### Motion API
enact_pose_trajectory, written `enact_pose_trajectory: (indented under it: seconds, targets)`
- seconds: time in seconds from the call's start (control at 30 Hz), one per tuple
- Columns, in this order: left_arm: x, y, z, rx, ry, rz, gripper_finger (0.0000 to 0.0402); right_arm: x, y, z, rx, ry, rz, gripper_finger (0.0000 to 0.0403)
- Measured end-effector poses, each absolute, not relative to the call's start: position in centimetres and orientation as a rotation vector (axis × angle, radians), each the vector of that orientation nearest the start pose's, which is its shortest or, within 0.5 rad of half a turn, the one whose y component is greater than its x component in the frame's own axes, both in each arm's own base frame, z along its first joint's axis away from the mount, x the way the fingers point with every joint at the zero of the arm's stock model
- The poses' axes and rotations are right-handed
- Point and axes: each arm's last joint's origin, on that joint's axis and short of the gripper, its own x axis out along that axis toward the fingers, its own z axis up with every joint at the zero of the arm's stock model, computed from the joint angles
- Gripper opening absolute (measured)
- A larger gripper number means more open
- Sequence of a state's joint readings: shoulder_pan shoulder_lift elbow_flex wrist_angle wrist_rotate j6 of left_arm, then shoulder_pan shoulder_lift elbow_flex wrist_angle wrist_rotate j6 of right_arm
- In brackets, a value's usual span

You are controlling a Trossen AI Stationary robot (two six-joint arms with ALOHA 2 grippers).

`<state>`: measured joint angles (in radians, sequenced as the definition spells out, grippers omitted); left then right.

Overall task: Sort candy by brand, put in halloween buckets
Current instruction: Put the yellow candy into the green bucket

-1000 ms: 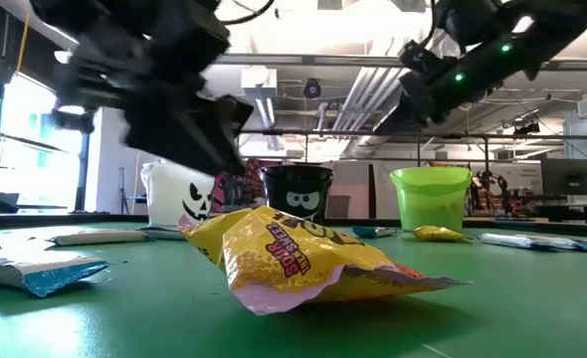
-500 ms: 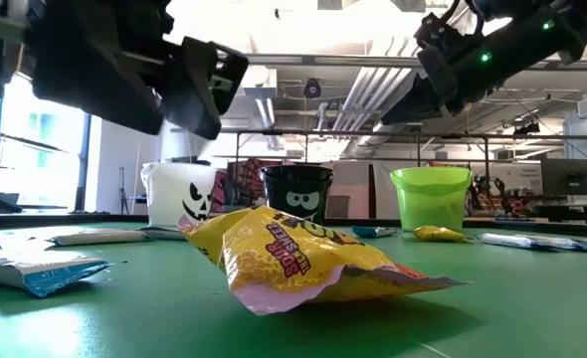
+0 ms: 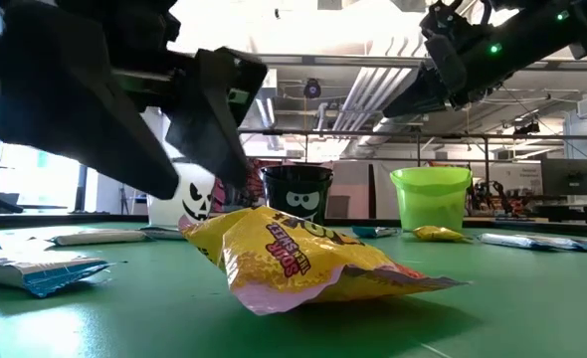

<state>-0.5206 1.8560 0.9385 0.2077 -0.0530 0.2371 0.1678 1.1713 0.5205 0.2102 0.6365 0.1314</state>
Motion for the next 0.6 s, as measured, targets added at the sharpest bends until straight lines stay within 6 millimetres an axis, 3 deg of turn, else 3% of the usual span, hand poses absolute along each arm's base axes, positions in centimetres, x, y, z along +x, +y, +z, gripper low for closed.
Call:
enact_pose_trajectory:
  seconds: [0.6]
  targets:
    - [32.2, -18.2, 11.7, 0.448, 0.65, -0.555, 0.0168, 23.1, 2.2, 20.8, -0.073, 0.372, -0.495, 0.0]
